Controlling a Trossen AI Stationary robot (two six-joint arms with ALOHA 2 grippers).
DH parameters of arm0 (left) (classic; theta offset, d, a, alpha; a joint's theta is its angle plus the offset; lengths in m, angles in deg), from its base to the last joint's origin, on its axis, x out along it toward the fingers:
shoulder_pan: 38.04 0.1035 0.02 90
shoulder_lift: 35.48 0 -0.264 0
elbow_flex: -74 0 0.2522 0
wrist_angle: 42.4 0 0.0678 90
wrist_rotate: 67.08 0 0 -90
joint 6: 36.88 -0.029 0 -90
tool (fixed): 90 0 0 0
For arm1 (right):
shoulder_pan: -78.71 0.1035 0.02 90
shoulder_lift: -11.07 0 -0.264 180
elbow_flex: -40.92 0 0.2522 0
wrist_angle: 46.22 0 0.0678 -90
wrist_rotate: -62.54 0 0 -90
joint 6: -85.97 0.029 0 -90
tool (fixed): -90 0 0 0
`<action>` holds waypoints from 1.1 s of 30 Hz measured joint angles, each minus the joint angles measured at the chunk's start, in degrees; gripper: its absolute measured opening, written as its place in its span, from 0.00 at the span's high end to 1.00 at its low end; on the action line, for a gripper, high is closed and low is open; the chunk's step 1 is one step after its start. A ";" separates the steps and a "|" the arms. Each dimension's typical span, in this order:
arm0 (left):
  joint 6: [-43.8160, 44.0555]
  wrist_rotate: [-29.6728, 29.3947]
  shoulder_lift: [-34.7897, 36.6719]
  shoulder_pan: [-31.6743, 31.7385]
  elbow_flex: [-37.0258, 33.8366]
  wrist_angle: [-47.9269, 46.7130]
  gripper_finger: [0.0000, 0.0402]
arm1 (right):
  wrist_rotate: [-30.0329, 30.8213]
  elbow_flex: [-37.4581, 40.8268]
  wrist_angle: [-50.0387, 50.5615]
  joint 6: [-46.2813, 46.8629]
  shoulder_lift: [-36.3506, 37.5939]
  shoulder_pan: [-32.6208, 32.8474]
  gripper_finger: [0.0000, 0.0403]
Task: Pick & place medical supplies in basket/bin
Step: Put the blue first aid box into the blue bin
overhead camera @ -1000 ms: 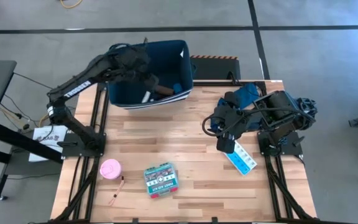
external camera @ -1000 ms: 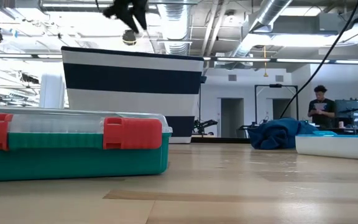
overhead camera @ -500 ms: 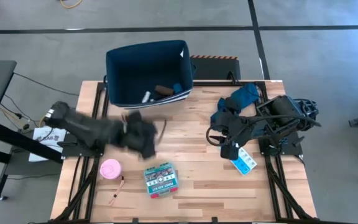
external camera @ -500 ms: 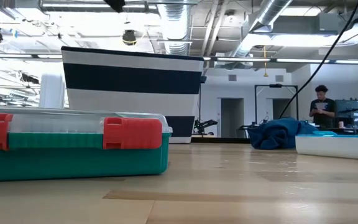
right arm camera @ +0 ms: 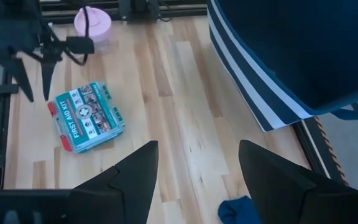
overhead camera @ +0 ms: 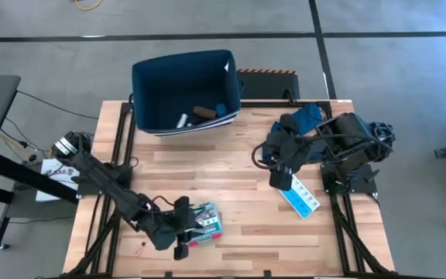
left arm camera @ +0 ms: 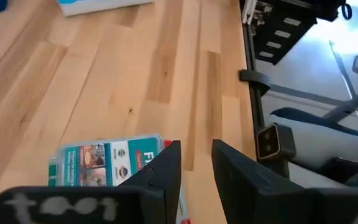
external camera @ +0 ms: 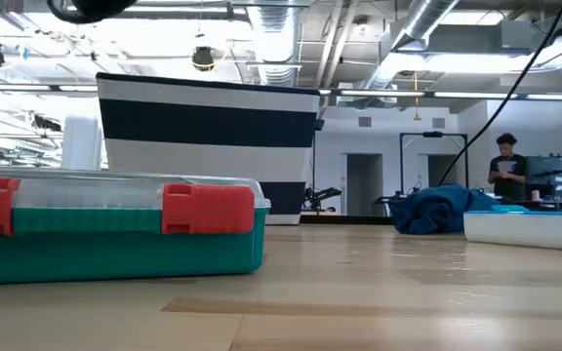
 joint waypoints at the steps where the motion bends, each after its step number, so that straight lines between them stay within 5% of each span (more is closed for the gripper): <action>1: 0.37 -0.19 -0.47 0.18 -0.05 0.20 0.80 | 0.00 0.00 0.00 0.27 0.00 -0.13 0.46; 8: -0.11 3.35 -7.63 1.22 2.31 1.79 0.76 | -0.03 0.02 0.00 0.79 0.00 0.09 0.46; 22: 2.04 7.20 -23.38 1.48 23.90 -21.94 0.79 | -0.04 0.02 0.00 0.82 0.00 0.11 0.46; 33: 2.77 8.32 -29.85 0.22 31.47 -30.98 0.79 | -0.07 0.02 0.00 0.83 0.00 0.11 0.46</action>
